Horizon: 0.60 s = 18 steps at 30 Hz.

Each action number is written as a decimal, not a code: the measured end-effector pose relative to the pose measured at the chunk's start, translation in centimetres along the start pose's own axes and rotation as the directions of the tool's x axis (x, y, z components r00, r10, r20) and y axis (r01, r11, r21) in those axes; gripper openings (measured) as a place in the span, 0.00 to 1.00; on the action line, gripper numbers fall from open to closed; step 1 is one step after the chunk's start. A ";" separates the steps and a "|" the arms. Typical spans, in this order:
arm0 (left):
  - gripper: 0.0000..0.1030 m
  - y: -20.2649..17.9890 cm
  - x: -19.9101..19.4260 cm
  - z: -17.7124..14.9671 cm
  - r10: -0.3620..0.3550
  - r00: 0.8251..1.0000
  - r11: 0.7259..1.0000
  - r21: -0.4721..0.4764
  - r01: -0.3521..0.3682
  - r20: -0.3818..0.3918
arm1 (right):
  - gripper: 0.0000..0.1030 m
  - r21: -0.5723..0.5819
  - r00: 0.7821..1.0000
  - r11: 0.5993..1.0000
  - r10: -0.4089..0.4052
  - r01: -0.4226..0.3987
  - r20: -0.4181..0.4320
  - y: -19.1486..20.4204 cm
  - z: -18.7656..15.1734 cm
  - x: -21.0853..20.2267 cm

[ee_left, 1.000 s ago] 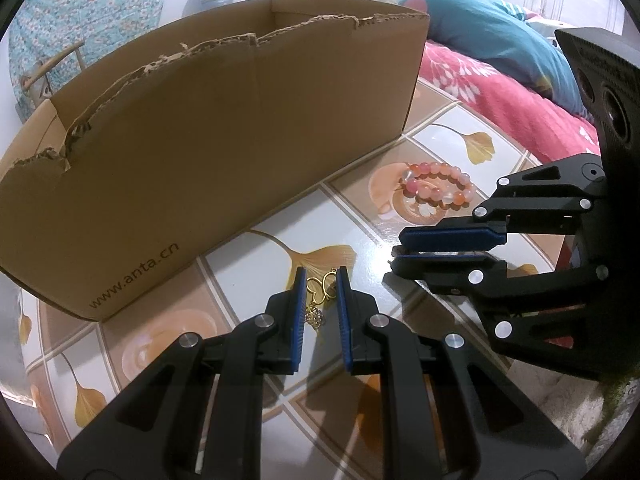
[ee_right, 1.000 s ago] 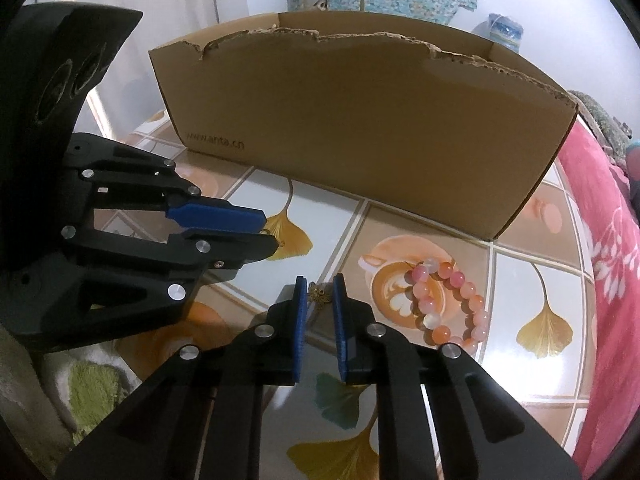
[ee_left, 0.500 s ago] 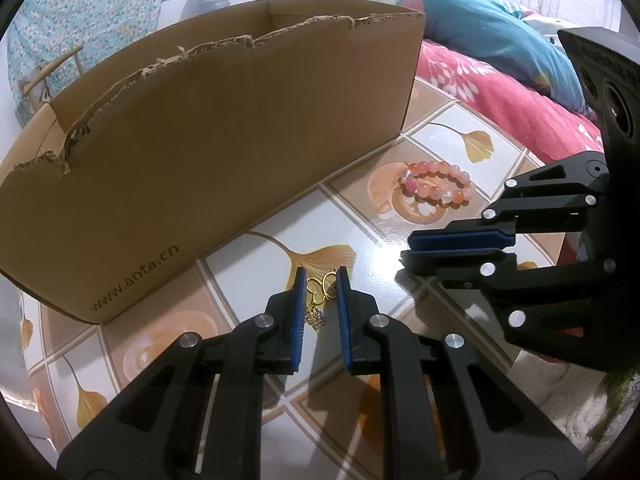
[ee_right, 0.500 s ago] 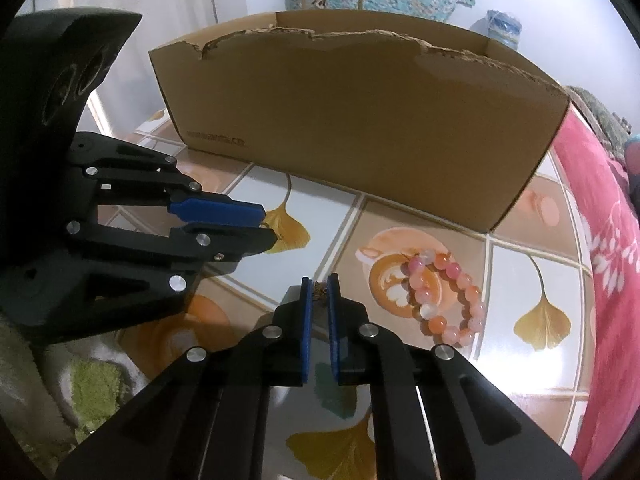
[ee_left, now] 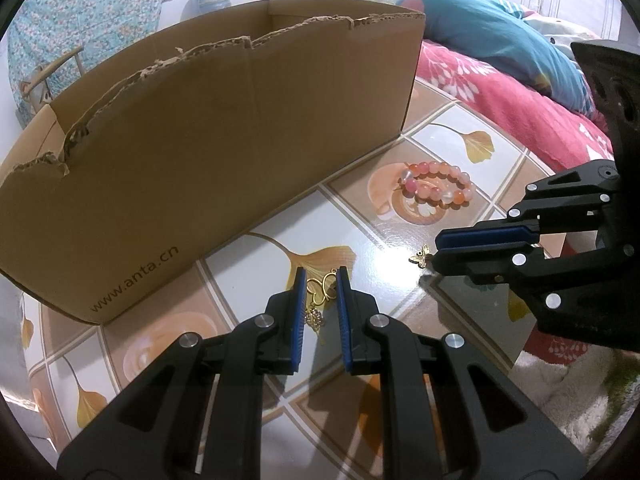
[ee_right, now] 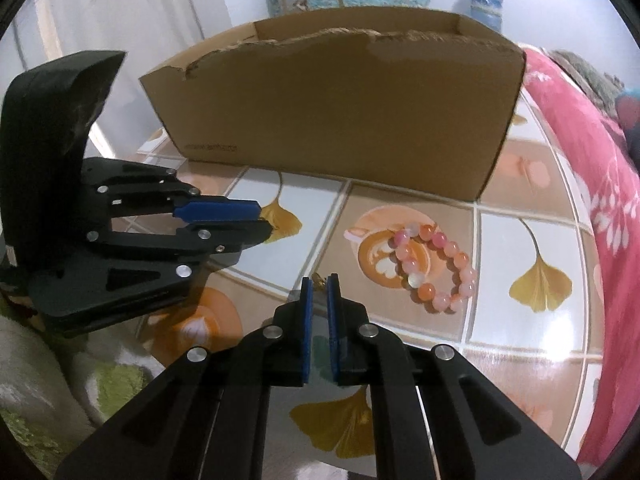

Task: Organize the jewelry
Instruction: 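Hold the gold charm closed in the left gripper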

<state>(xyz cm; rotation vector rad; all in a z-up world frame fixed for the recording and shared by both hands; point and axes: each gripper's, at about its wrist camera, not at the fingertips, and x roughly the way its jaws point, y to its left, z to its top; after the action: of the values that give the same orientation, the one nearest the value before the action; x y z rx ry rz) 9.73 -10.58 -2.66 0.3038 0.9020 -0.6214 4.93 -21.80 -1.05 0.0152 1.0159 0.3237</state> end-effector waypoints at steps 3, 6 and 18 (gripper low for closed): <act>0.13 0.0 0.0 0.0 0.001 1.000 1.000 0.004 -0.001 0.001 | 0.09 0.019 1.000 1.000 0.009 -0.009 -0.012 -0.1 -0.3 0.3; 0.13 0.0 0.0 0.0 0.001 1.000 1.000 0.005 -0.001 0.001 | 0.17 -0.009 1.000 1.000 -0.007 0.007 -0.011 0.1 -0.3 0.3; 0.13 -0.1 -0.1 0.0 0.001 1.000 1.000 0.004 -0.001 0.004 | 0.20 -0.039 0.998 0.997 -0.068 0.067 -0.008 1.5 0.1 0.4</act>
<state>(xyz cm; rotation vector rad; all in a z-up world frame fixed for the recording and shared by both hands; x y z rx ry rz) 9.64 -10.59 -2.61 0.3062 0.8965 -0.6222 4.81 -20.21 -1.05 -0.0557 1.0171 0.2818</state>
